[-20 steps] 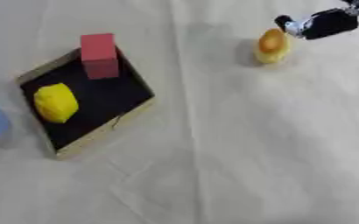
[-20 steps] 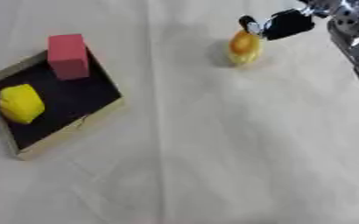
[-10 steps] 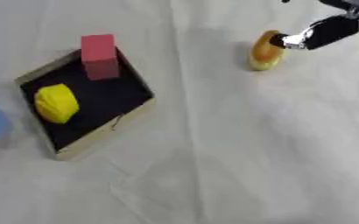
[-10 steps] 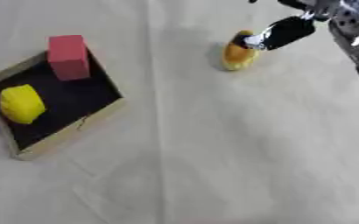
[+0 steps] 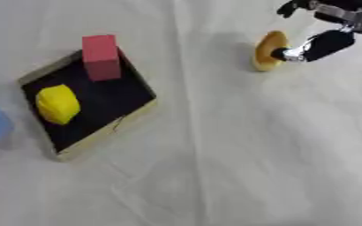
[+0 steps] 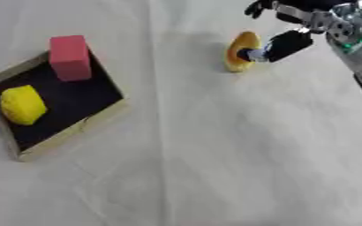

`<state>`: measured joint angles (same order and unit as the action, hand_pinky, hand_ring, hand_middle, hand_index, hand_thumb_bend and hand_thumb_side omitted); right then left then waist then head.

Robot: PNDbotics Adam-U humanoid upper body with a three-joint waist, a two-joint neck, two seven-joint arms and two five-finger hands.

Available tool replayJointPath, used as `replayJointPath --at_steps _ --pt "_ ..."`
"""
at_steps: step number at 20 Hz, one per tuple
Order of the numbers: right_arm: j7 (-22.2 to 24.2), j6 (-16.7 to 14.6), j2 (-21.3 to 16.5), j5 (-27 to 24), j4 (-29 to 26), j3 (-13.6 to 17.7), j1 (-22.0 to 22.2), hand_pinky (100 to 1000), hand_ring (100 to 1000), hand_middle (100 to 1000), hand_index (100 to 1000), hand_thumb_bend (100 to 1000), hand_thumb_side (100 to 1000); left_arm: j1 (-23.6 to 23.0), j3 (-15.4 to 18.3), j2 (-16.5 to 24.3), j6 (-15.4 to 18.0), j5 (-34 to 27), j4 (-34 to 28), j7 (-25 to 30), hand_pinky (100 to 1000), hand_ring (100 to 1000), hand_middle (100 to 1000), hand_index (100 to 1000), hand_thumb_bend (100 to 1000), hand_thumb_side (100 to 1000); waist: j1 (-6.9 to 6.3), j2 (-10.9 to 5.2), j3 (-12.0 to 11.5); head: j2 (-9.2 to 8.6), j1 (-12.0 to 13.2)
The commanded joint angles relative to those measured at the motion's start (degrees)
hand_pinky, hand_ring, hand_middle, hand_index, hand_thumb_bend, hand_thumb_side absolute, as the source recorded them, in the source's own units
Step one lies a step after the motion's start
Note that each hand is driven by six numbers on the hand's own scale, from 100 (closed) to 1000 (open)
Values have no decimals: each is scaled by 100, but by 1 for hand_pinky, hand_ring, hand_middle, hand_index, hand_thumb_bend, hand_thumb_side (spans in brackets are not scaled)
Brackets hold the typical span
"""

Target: Pick up objects on the table and place them in the box.

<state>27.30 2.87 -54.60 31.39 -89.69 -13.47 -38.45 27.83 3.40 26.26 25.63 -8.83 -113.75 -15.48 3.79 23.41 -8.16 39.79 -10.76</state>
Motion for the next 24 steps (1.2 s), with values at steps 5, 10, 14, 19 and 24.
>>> replayJointPath --at_steps 5,10,14,19,24 --pt "-12 -84 -88 302 205 -14 -29 905 954 819 910 447 719 92 14 121 -14 -22 -84 12 705 677 625 766 100 388 -46 -162 -17 -31 -21" --pt "-37 -54 -32 489 442 -1 -53 904 954 827 911 445 749 103 12 111 -12 -21 -84 14 704 677 625 766 100 392 -49 -128 -36 -55 -22" --pt "-52 -75 5 637 619 -1 -71 904 957 842 915 444 751 107 10 102 -16 -17 -84 15 704 677 625 766 100 397 -53 -90 -50 -71 -19" --pt "-1 -182 11 800 704 -29 -45 904 960 856 920 445 750 118 5 90 -22 -17 -84 18 703 677 625 766 100 400 -49 -52 -53 -79 -19" --pt "68 -271 31 987 818 -82 -18 904 961 871 932 443 753 127 1 82 -19 -25 -84 27 703 677 625 767 100 404 -42 -31 -68 -98 -28"
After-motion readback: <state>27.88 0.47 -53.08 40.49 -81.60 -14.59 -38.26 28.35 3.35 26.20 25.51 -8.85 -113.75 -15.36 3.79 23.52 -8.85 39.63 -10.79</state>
